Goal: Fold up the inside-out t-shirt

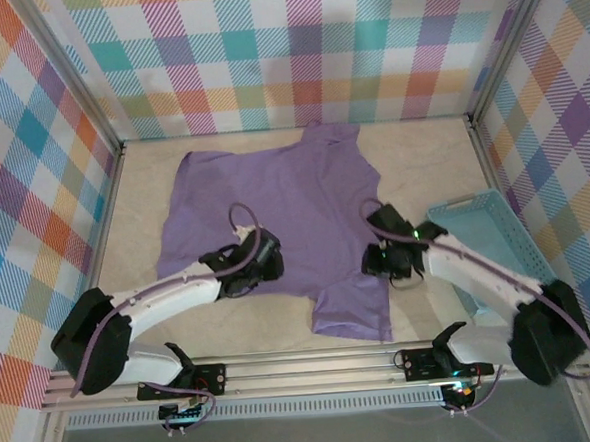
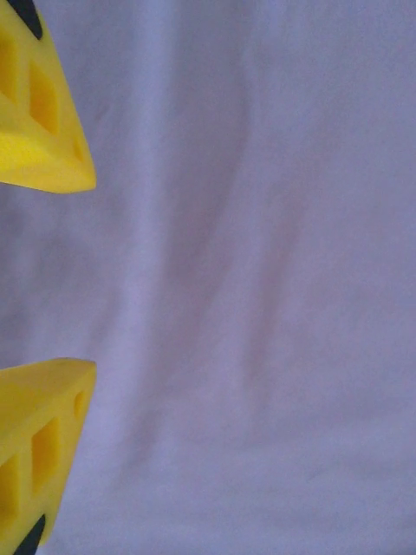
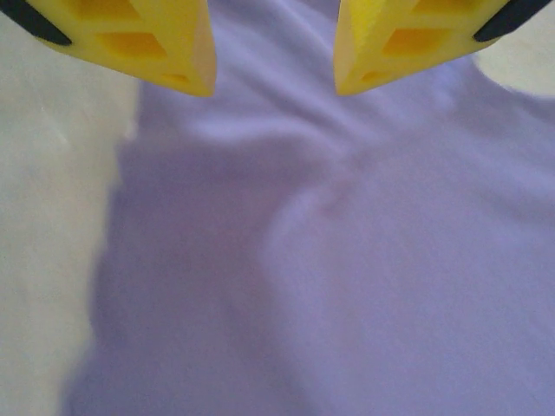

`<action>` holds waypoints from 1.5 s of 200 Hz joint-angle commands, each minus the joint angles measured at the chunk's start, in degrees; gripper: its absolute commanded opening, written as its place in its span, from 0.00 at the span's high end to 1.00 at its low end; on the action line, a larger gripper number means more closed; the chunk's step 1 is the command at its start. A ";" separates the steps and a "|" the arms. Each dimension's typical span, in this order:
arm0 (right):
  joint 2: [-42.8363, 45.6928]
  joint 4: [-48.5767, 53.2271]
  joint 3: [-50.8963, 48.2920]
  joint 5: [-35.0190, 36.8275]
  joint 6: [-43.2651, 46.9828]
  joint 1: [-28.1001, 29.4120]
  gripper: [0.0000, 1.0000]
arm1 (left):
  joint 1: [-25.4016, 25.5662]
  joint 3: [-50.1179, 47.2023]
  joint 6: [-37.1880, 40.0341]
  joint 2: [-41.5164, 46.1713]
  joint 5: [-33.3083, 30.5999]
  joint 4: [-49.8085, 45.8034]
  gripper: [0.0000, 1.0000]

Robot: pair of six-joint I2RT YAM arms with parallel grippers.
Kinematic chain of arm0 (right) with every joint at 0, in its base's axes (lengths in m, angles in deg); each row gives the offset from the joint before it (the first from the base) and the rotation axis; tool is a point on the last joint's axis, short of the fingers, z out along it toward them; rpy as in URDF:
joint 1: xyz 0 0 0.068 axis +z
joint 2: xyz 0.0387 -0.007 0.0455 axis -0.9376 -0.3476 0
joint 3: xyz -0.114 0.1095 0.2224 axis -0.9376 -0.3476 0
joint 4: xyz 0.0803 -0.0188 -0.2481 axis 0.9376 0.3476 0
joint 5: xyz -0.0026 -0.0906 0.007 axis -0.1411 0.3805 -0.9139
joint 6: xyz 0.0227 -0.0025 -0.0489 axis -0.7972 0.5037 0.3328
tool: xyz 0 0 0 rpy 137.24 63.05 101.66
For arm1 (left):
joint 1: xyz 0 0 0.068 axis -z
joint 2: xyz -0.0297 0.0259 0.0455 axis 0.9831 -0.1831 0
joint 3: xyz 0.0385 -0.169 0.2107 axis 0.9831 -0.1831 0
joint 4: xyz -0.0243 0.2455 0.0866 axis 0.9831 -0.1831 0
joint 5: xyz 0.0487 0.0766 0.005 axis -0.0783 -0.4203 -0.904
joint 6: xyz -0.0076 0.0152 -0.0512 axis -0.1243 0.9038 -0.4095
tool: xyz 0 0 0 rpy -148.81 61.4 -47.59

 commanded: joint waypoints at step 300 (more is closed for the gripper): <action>-49.79 -1.04 59.72 -6.48 20.72 -9.41 0.52 | -36.07 53.41 6.14 -37.16 -2.19 -26.06 0.28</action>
